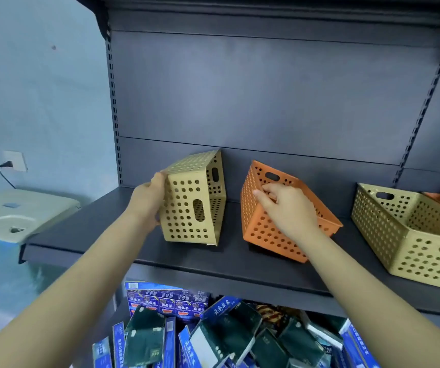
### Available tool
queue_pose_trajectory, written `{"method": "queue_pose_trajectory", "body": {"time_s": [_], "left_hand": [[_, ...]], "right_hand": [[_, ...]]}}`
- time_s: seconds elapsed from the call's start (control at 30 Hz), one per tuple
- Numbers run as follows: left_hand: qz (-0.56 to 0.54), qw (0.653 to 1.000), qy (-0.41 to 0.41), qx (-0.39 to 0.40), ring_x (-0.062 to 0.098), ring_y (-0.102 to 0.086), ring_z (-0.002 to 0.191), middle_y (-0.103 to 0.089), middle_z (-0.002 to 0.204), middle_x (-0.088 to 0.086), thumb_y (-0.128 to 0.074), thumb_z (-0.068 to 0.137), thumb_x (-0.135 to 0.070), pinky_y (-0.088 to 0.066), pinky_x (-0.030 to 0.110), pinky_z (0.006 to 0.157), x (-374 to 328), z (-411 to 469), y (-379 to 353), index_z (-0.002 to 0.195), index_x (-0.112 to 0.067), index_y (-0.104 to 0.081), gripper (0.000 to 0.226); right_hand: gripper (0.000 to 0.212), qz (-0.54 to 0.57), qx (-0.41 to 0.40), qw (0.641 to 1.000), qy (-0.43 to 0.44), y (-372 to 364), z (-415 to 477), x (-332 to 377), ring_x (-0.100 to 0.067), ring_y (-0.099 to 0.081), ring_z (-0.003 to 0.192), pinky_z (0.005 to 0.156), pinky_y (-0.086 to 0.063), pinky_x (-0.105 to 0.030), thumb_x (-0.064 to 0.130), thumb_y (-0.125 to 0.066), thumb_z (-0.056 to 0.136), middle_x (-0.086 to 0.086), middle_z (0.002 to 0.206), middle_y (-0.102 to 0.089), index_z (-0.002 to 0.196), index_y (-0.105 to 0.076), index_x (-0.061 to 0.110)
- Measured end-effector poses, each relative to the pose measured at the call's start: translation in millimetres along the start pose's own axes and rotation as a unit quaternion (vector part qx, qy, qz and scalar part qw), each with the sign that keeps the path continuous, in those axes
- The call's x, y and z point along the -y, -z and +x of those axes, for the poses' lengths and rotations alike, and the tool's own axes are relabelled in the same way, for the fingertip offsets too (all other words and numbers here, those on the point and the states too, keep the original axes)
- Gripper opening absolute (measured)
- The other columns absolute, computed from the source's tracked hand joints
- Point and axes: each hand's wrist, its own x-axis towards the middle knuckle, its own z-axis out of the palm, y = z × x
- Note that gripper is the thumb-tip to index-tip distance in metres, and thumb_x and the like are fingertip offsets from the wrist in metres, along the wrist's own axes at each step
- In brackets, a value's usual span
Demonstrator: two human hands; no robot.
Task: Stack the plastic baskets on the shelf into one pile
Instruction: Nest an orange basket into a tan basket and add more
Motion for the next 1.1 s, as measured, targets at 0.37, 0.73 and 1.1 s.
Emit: {"method": "queue_pose_trajectory", "body": {"time_s": [0.37, 0.73, 1.1], "left_hand": [[-0.111, 0.985, 0.084, 0.1, 0.027, -0.064, 0.096, -0.065, 0.11, 0.009, -0.037, 0.097, -0.045, -0.054, 0.043, 0.07, 31.6, 26.3, 48.2, 0.102, -0.017, -0.06, 0.036], [0.006, 0.988, -0.006, 0.154, 0.023, -0.053, 0.122, -0.056, 0.134, -0.006, -0.047, 0.084, -0.072, -0.04, 0.044, 0.106, 21.2, 50.9, 68.6, 0.134, -0.029, -0.051, 0.066], [-0.018, 0.96, -0.056, 0.274, 0.01, -0.064, 0.095, -0.069, 0.107, -0.012, -0.04, 0.097, -0.02, -0.047, 0.033, 0.076, 32.8, 51.7, 52.4, 0.116, -0.041, -0.057, 0.033]], "right_hand": [[0.054, -0.011, 0.033, 0.999, 0.006, -12.7, -1.2, 13.7, -0.016, -0.062, 0.112, 0.088, -0.05, -0.037, 0.061, -0.044, 0.091, 0.006, 0.123, -0.068, 0.129, -0.06, 0.025], [0.053, -0.099, 0.106, 0.989, 0.0, -26.1, 0.5, 42.8, -0.02, -0.062, 0.112, 0.099, -0.047, -0.043, 0.058, -0.045, 0.092, 0.0, 0.128, -0.065, 0.129, -0.06, 0.022], [0.027, -0.037, 0.111, 0.992, -0.05, 3.7, -13.5, 18.9, -0.02, -0.066, 0.093, 0.087, -0.052, -0.045, 0.032, -0.07, 0.084, 0.007, 0.1, -0.07, 0.109, -0.062, 0.036]]}}
